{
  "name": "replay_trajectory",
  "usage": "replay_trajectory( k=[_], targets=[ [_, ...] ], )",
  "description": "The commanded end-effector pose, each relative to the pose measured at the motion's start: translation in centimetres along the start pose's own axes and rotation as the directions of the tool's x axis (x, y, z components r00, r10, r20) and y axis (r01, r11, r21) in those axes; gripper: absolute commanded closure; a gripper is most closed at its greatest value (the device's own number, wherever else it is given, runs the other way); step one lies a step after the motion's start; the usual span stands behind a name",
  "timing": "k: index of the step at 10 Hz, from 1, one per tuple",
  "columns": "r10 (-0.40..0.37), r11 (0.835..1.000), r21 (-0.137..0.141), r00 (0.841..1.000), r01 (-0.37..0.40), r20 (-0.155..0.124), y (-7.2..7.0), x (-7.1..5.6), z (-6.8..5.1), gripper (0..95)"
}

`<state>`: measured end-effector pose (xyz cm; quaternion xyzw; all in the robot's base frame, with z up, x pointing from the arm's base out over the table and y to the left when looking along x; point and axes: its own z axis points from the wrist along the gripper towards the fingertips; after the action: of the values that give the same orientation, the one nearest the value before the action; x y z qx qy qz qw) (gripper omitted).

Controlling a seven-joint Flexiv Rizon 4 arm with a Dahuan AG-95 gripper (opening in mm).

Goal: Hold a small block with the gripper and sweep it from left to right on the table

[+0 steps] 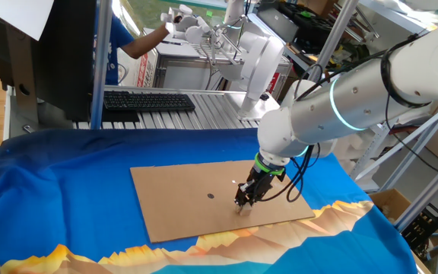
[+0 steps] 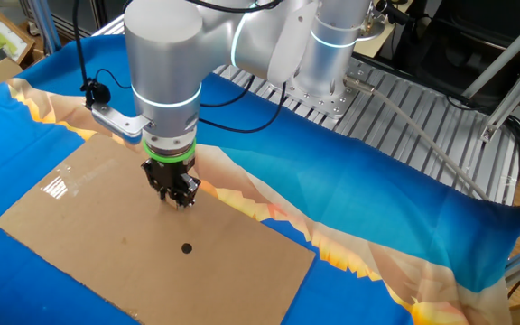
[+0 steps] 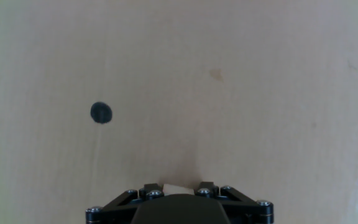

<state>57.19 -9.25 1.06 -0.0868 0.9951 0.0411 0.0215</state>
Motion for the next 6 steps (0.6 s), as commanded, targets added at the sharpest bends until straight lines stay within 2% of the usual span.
replay_trajectory(
  k=[1, 2, 6],
  targets=[
    [0.120, 0.992, 0.037, 0.993, -0.120, 0.000, 0.22, 0.05, -0.11, 57.0],
    [0.153, 0.988, 0.040, 0.988, -0.152, 0.000, 0.28, 0.03, -0.13, 57.0],
    [0.202, 0.979, 0.039, 0.979, -0.202, -0.005, 0.32, 0.06, -0.11, 57.0]
  ],
)
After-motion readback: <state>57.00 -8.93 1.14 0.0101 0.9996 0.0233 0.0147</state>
